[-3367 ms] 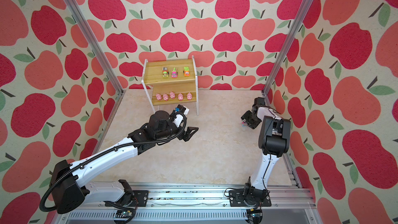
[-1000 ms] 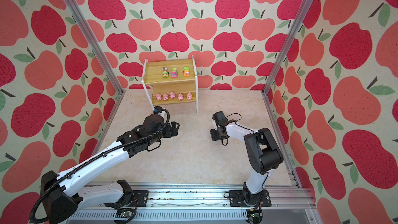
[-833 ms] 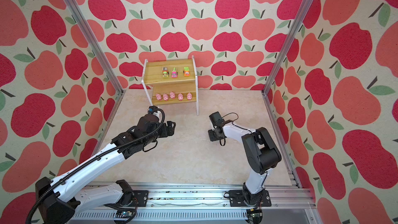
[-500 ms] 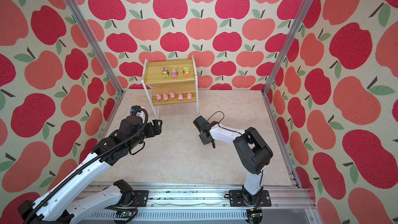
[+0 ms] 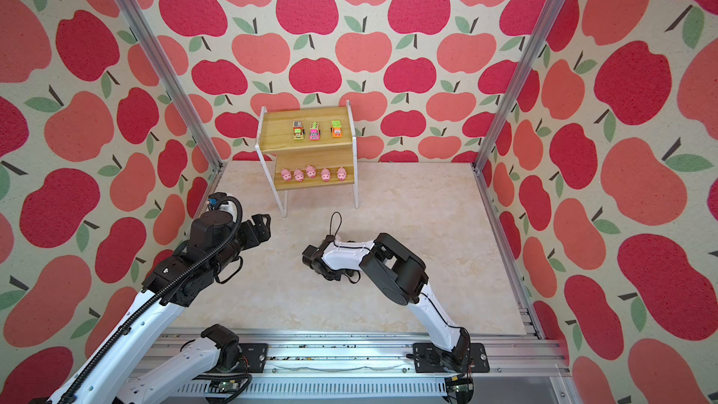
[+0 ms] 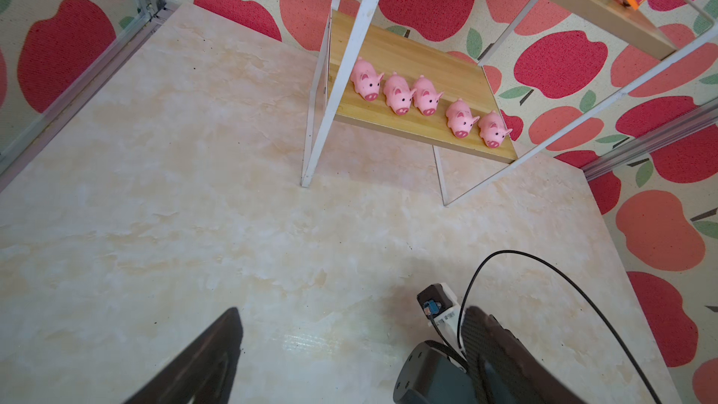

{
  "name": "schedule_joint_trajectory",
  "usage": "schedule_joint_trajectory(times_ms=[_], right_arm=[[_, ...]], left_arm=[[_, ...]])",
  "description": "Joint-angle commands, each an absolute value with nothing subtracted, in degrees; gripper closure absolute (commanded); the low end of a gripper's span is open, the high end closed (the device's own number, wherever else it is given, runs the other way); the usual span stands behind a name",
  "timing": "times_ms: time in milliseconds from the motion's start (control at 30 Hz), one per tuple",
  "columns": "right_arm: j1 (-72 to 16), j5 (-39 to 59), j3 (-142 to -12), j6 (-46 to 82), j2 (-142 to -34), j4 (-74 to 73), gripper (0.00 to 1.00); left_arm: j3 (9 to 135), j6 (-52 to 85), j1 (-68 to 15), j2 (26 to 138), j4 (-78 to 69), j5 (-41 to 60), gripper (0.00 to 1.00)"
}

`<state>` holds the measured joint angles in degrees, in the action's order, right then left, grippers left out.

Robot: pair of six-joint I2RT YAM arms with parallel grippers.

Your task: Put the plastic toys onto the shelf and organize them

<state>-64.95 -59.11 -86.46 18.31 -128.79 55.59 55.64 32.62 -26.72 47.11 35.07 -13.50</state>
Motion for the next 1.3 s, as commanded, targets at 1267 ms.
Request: schedule_joint_trajectory(times_ms=[1267], right_arm=[[-43.7,-14.5,-57.7,31.5,-93.5,28.9,0.32]], left_arm=[[52.4,22.2,-33.1,50.2,35.0,-10.4,0.10]])
